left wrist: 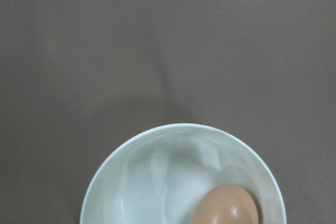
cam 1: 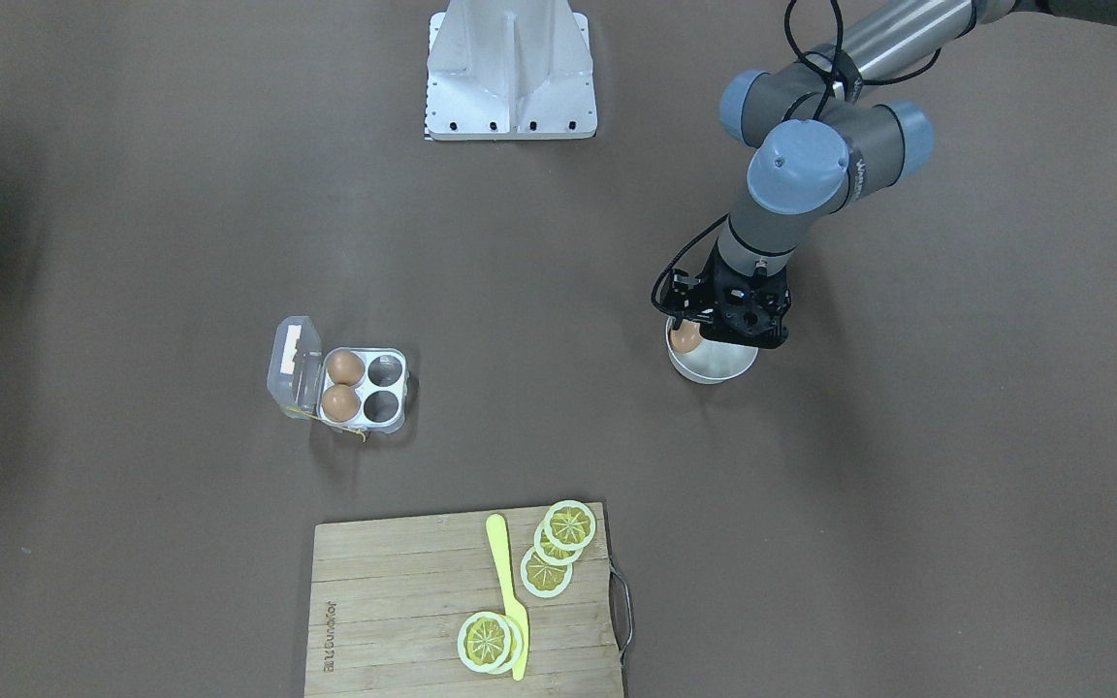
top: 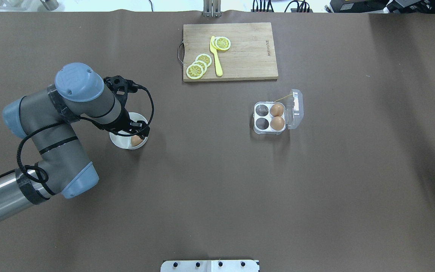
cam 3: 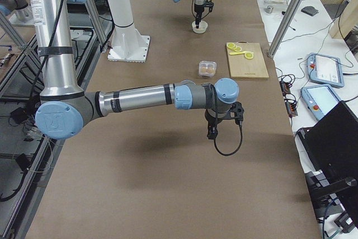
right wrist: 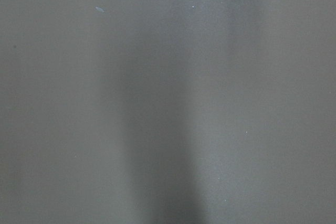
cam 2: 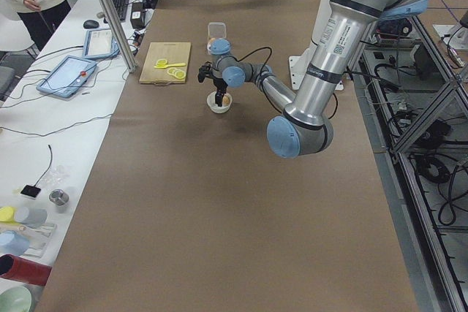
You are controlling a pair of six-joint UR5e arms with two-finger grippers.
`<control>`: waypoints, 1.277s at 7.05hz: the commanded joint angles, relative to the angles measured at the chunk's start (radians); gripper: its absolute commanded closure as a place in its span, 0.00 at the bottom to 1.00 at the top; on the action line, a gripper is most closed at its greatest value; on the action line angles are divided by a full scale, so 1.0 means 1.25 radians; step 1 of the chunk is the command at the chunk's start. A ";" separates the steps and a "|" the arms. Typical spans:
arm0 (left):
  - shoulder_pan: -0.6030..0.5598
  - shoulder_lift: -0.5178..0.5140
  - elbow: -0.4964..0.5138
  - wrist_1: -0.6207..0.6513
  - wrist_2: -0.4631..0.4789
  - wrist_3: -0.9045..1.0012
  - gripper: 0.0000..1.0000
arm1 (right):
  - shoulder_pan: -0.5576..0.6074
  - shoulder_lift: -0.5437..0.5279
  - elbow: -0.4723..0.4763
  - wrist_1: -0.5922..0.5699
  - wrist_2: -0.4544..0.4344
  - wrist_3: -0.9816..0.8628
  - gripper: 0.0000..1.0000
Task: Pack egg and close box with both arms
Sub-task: 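Close the left gripper on the brown egg inside the white bowl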
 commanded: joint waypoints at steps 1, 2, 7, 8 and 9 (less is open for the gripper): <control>0.008 -0.006 0.021 -0.012 0.007 0.000 0.10 | 0.000 0.000 0.000 0.000 0.000 -0.001 0.00; 0.013 -0.007 0.037 -0.028 0.011 0.000 0.10 | 0.000 0.000 0.000 0.000 0.000 -0.001 0.00; 0.013 -0.007 0.036 -0.028 0.008 0.000 0.22 | 0.001 -0.002 0.002 0.000 0.002 -0.001 0.00; 0.013 -0.005 0.034 -0.027 0.007 0.000 0.22 | 0.001 -0.002 0.002 0.000 0.002 -0.001 0.00; 0.013 -0.001 0.034 -0.027 0.006 -0.001 0.22 | 0.001 -0.002 0.002 0.000 0.002 -0.001 0.00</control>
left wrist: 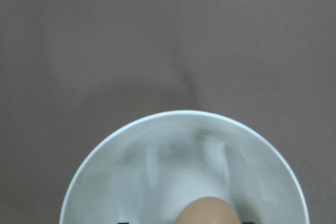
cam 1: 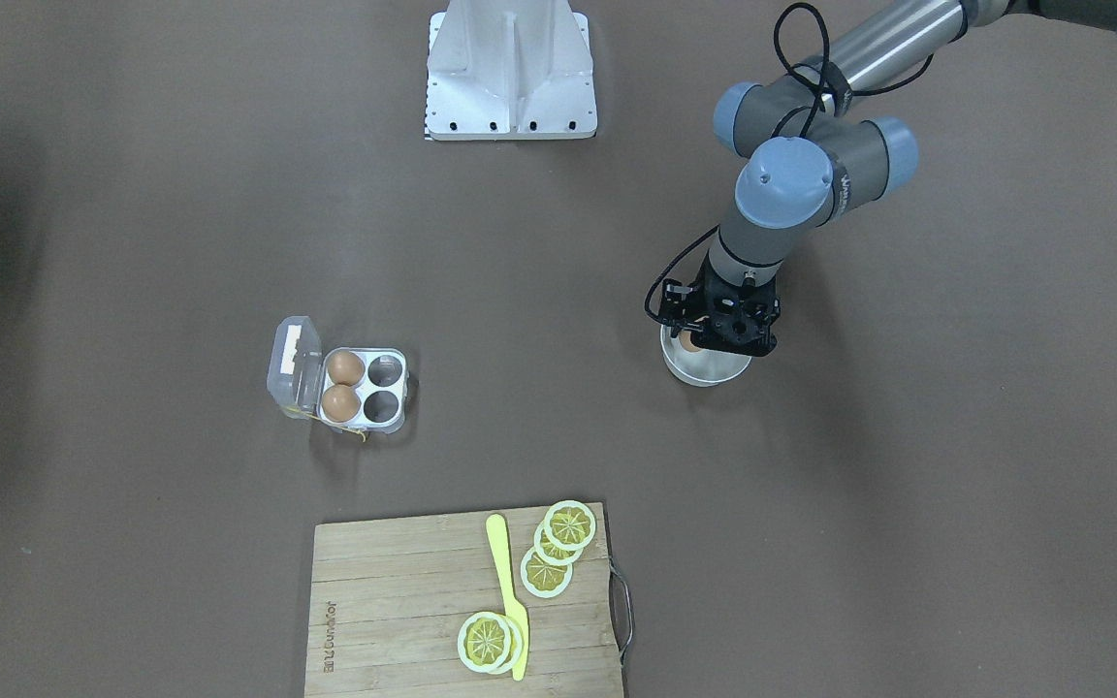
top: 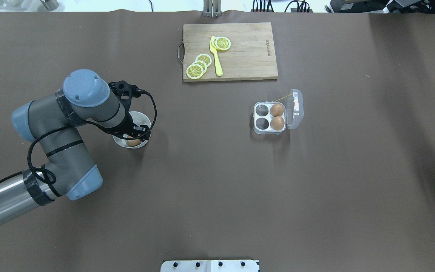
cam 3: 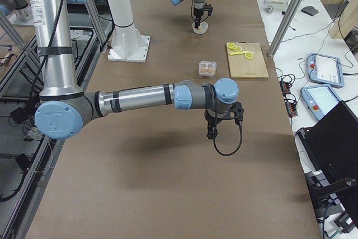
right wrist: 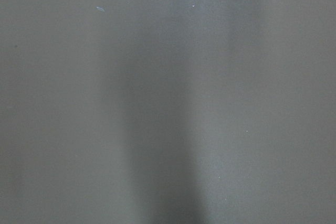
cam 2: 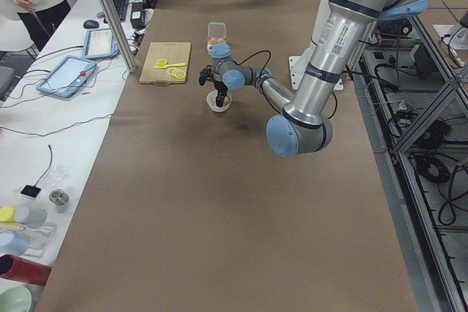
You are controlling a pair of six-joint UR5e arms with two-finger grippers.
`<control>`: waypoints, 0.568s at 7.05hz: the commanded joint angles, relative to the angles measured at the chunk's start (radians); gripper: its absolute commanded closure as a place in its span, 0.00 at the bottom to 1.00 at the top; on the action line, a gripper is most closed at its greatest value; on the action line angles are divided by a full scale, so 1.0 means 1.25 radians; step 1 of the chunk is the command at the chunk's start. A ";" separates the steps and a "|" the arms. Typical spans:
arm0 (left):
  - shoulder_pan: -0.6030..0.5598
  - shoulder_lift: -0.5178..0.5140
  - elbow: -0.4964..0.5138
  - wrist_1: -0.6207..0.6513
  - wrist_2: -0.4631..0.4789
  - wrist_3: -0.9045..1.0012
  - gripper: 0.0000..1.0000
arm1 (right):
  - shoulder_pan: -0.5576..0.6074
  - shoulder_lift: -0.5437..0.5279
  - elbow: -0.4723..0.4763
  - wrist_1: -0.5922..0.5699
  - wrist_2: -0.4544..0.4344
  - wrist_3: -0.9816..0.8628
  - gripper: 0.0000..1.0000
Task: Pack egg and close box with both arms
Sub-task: 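Close the left gripper on the brown egg inside the white bowl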
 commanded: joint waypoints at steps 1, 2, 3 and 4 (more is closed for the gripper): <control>0.001 0.001 0.000 0.001 -0.002 -0.001 0.22 | 0.000 0.000 0.006 0.000 0.000 0.001 0.00; 0.001 0.000 0.002 0.001 -0.001 -0.001 0.24 | 0.000 0.000 0.007 -0.001 0.000 0.001 0.00; 0.001 -0.001 0.004 0.000 0.001 0.000 0.35 | 0.000 0.000 0.007 0.000 0.000 0.001 0.00; 0.001 -0.001 0.006 0.000 0.003 0.005 0.45 | 0.000 0.000 0.007 -0.001 0.000 0.001 0.00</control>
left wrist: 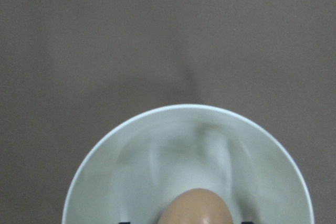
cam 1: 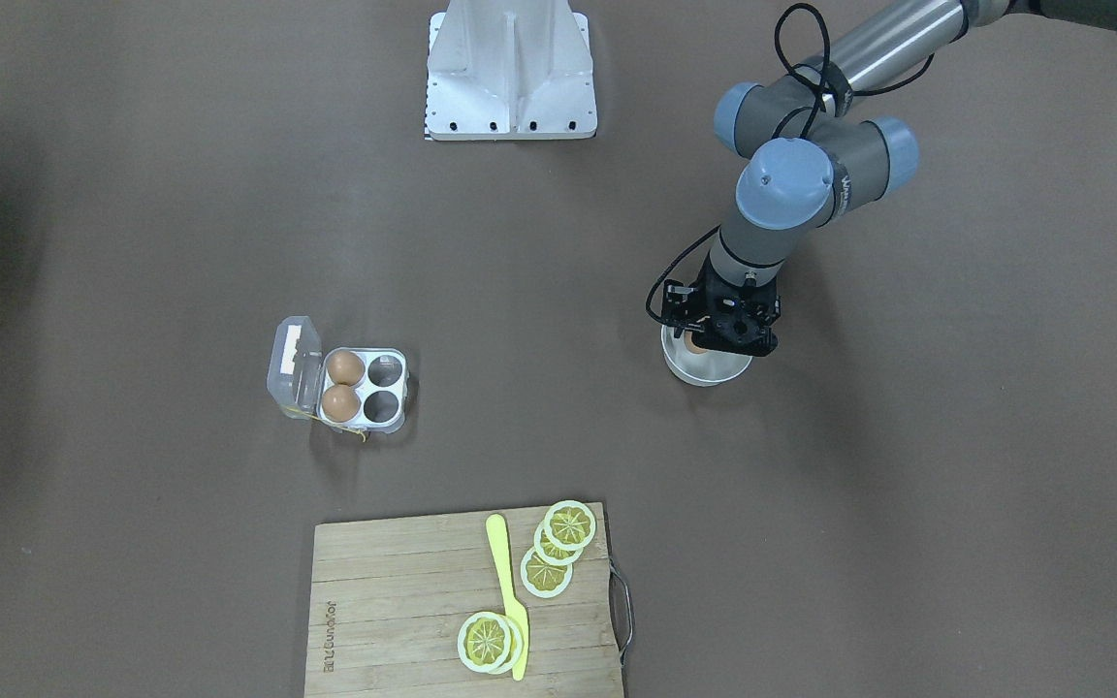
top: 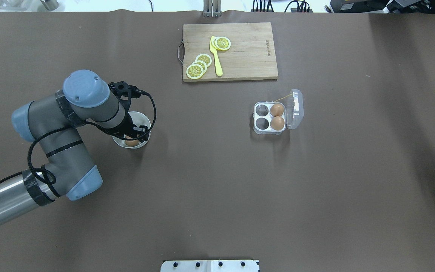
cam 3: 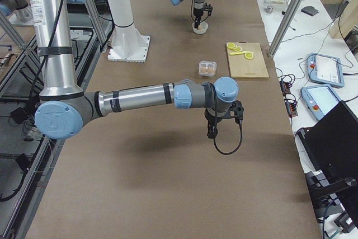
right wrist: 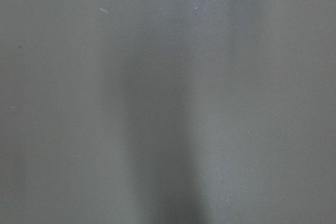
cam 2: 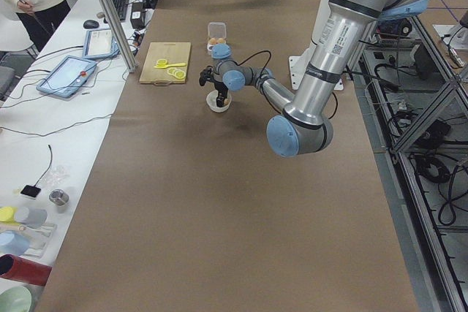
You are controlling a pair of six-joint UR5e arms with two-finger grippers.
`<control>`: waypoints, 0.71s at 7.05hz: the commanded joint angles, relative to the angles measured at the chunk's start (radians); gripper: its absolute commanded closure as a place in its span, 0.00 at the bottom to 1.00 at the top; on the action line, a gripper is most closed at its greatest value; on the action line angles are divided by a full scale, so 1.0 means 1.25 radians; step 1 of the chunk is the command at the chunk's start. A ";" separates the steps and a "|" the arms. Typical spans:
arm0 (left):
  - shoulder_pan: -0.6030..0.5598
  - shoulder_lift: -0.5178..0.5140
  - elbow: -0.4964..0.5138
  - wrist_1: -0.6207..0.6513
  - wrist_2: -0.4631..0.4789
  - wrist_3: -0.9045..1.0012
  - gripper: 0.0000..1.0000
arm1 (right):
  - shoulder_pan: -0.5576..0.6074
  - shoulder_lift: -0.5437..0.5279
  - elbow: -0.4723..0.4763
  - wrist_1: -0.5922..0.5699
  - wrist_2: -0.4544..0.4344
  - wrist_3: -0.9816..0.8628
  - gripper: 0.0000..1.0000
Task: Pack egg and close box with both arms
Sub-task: 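Close the left gripper on the brown egg inside the white bowl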
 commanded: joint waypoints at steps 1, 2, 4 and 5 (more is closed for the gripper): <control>0.000 -0.001 0.004 0.000 0.002 0.008 0.54 | 0.000 -0.001 0.003 -0.001 0.001 0.000 0.00; 0.000 -0.001 0.003 0.000 0.002 0.008 0.68 | 0.001 -0.005 0.014 -0.001 0.002 0.000 0.00; -0.013 0.005 -0.039 0.004 -0.004 0.008 0.94 | 0.001 -0.006 0.021 -0.002 0.001 0.000 0.00; -0.032 0.012 -0.068 0.009 -0.006 0.007 1.00 | 0.001 -0.007 0.021 -0.002 0.001 0.000 0.00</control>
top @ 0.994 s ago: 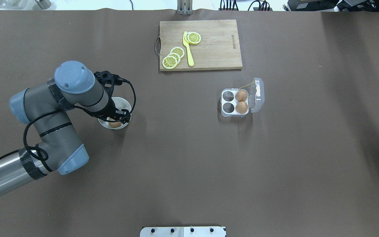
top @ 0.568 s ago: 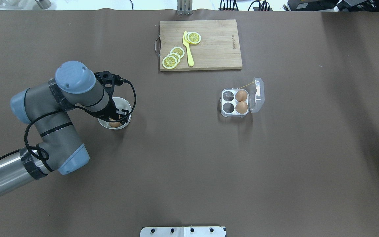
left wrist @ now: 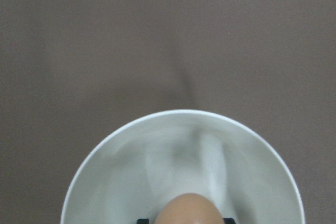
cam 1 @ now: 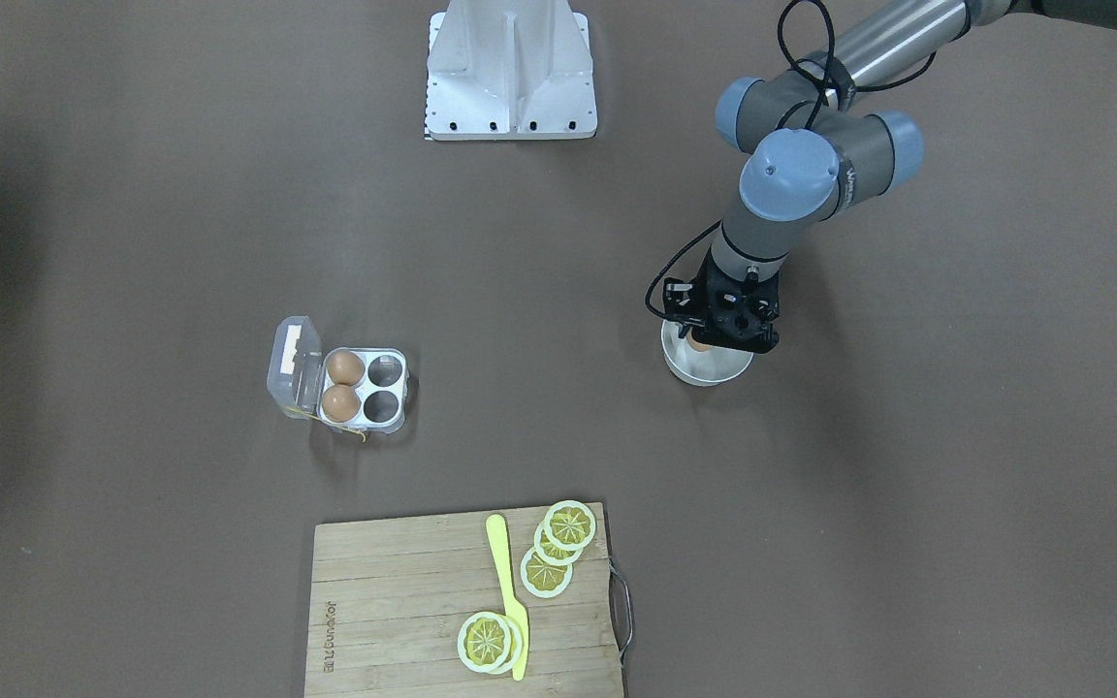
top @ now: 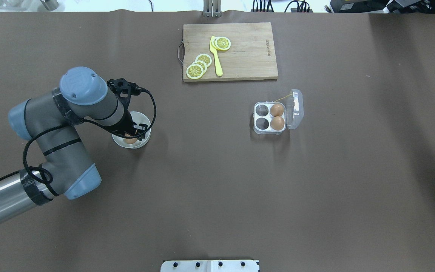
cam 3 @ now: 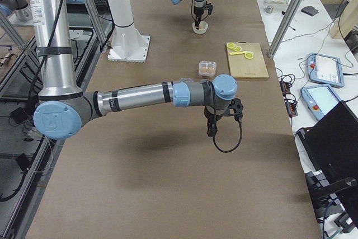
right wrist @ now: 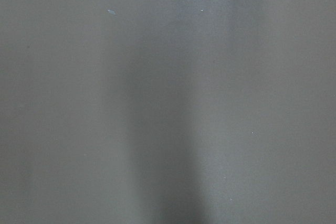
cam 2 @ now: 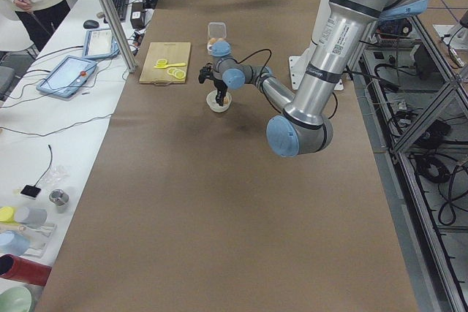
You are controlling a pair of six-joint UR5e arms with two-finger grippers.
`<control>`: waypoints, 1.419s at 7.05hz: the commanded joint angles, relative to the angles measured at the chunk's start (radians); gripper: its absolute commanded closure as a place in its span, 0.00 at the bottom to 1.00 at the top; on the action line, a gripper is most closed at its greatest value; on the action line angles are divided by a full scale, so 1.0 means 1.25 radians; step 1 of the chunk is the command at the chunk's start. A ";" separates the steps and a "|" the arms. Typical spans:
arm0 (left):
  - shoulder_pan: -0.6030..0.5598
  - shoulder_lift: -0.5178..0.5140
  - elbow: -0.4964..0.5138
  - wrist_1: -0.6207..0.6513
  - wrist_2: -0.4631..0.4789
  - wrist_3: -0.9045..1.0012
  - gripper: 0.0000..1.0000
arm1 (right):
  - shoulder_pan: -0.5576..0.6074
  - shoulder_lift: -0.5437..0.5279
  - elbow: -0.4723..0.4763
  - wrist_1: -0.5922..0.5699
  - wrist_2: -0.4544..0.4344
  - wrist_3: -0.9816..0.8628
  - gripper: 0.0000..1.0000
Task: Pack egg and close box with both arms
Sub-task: 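Close the left gripper on the brown egg inside the white bowl, then lift the egg with the left gripper and carry it to the egg box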
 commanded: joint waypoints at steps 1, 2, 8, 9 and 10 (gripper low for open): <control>-0.032 0.026 -0.072 0.023 -0.014 -0.001 1.00 | 0.000 -0.001 0.000 0.000 0.000 0.000 0.00; -0.056 0.021 -0.095 0.025 -0.036 -0.012 1.00 | 0.000 0.000 0.000 0.000 -0.001 0.000 0.00; 0.067 -0.216 0.119 -0.318 0.201 -0.349 1.00 | -0.001 0.001 -0.006 0.001 -0.003 0.002 0.00; 0.108 -0.261 0.169 -0.363 0.283 -0.370 1.00 | -0.005 0.001 -0.006 0.001 -0.001 0.018 0.00; 0.132 -0.314 0.239 -0.414 0.351 -0.386 1.00 | -0.017 0.002 0.000 0.001 -0.001 0.042 0.00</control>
